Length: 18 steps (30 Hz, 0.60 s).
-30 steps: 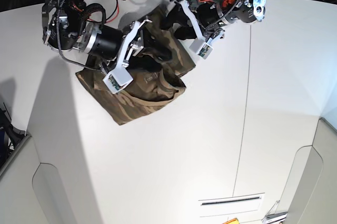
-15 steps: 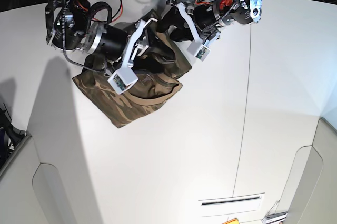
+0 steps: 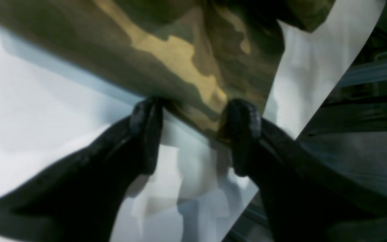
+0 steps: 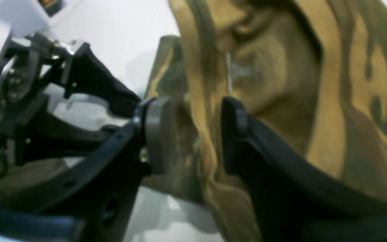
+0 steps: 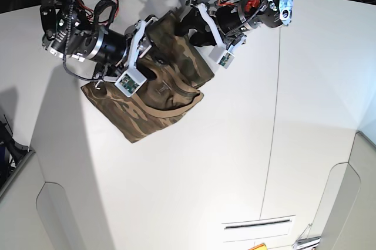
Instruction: Fold the T-shirt properly
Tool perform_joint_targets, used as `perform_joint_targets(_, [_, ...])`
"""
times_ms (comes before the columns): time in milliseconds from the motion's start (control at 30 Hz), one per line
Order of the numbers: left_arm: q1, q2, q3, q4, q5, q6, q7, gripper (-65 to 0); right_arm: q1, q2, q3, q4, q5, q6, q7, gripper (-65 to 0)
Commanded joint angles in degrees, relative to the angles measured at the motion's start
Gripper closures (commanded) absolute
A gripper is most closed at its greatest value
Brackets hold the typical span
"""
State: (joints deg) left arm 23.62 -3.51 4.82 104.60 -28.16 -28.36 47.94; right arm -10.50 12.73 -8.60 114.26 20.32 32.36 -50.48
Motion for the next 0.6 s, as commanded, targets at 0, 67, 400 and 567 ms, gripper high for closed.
perform_joint_targets(0, [0.07, 0.0, -0.02, 0.44, 0.46, 0.24, 0.76, -34.4, 0.5, 0.5, -0.9, 0.85, -1.2, -0.68, 2.47, -24.0])
perform_joint_targets(67, [0.07, -0.02, -0.02, 0.44, 0.02, 0.24, 0.79, -34.4, 0.5, 0.61, -2.56, 0.44, -4.81, -1.11, 4.72, -23.9])
perform_joint_targets(400, [0.11, -0.02, -0.02, 0.44, -1.44, 0.24, 1.64, -34.4, 3.13, 0.59, -5.16, -6.58, -6.38, -1.11, 6.16, -4.3])
perform_joint_targets(567, [0.2, 0.0, -0.02, 0.44, -1.7, 0.24, 1.57, -34.4, 3.5, 0.59, -5.16, -8.31, -5.42, -1.07, 6.01, 0.0])
